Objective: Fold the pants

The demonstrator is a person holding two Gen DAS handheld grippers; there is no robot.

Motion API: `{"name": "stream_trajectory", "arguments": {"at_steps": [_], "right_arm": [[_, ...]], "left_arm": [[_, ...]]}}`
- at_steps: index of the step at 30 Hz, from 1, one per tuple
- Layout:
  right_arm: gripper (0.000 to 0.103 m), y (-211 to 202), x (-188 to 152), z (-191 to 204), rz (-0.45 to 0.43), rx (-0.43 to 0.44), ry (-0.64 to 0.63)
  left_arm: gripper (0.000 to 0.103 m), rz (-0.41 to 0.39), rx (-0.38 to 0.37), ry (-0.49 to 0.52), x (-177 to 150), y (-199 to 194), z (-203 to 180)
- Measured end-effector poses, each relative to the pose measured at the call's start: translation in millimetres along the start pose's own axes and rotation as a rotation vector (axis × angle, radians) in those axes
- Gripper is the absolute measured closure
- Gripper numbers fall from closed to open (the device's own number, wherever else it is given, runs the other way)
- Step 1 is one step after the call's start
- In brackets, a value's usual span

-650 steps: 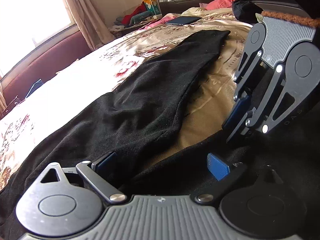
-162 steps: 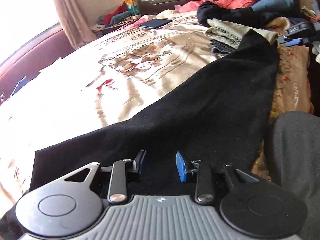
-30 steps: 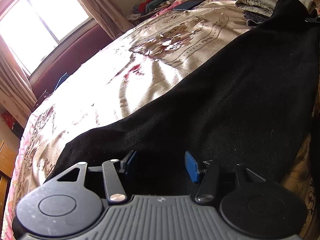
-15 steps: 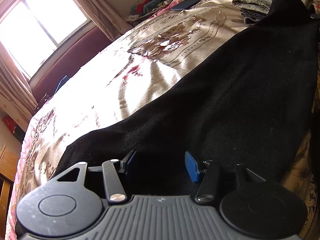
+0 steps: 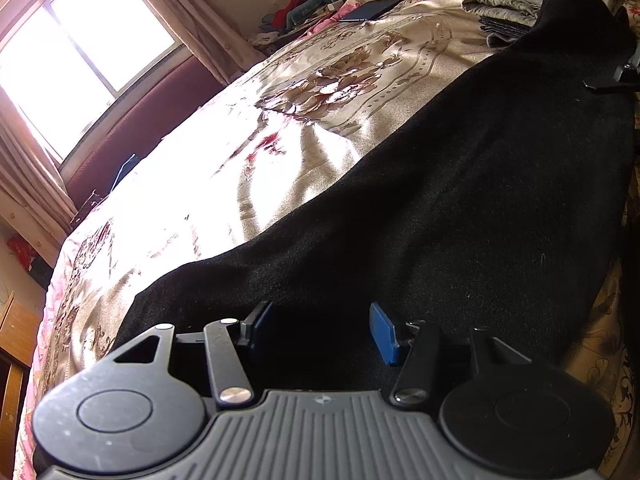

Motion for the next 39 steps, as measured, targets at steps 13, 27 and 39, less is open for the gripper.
{"name": "stream_trajectory", "arguments": {"at_steps": [13,27,39], "right_arm": [[0.062,-25,14,20,-0.279,0.071,-0.186],[0.07,-84,-12,27,-0.284,-0.102,-0.217],[0.073,-63,-7,9,-0.311,-0.046,-0.12]], "left_arm": [[0.039,-0.083,-0.1,-0.009,17,-20,-19],[0.038,-0.07,-0.131,-0.023,14,-18,-20],[0.038,-0.058,-0.124,0.002,16,-18,-23]]}}
Point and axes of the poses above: each gripper's, at about its wrist camera, not at the fingertips, and y roughly the way its jaws point, z to its left, x to its top, the point moved 2 cm from there along y, roughly the way its jaws point, and after that the axes turned 10 degrees about x, right-handed, at the moved point
